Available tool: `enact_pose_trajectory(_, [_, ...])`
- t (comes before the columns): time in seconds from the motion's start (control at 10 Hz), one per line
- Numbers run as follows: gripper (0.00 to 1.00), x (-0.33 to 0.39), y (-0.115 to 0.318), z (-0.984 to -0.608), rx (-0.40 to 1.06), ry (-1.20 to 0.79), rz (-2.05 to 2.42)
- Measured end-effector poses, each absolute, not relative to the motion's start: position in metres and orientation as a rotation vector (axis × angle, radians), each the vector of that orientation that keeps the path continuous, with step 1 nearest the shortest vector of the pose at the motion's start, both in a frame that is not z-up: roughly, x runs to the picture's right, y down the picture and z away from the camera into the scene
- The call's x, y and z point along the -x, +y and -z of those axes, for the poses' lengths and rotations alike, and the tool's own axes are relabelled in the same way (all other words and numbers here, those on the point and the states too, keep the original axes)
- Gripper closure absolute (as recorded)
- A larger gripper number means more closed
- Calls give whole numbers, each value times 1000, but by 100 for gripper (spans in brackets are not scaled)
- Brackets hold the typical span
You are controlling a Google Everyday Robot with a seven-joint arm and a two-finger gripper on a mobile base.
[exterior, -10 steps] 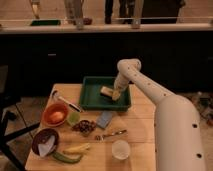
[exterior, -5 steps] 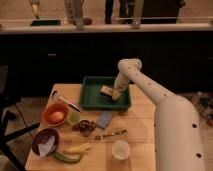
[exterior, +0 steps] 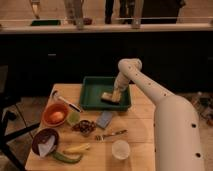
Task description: Place eraser in tray
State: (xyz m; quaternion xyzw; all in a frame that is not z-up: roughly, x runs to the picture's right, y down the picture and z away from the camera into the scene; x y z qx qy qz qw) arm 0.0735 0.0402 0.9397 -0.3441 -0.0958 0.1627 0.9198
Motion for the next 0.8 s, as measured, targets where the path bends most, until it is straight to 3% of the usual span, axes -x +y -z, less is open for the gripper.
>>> enact_pose_trajectory(0.8, [21, -81, 32, -933, 661, -237, -352])
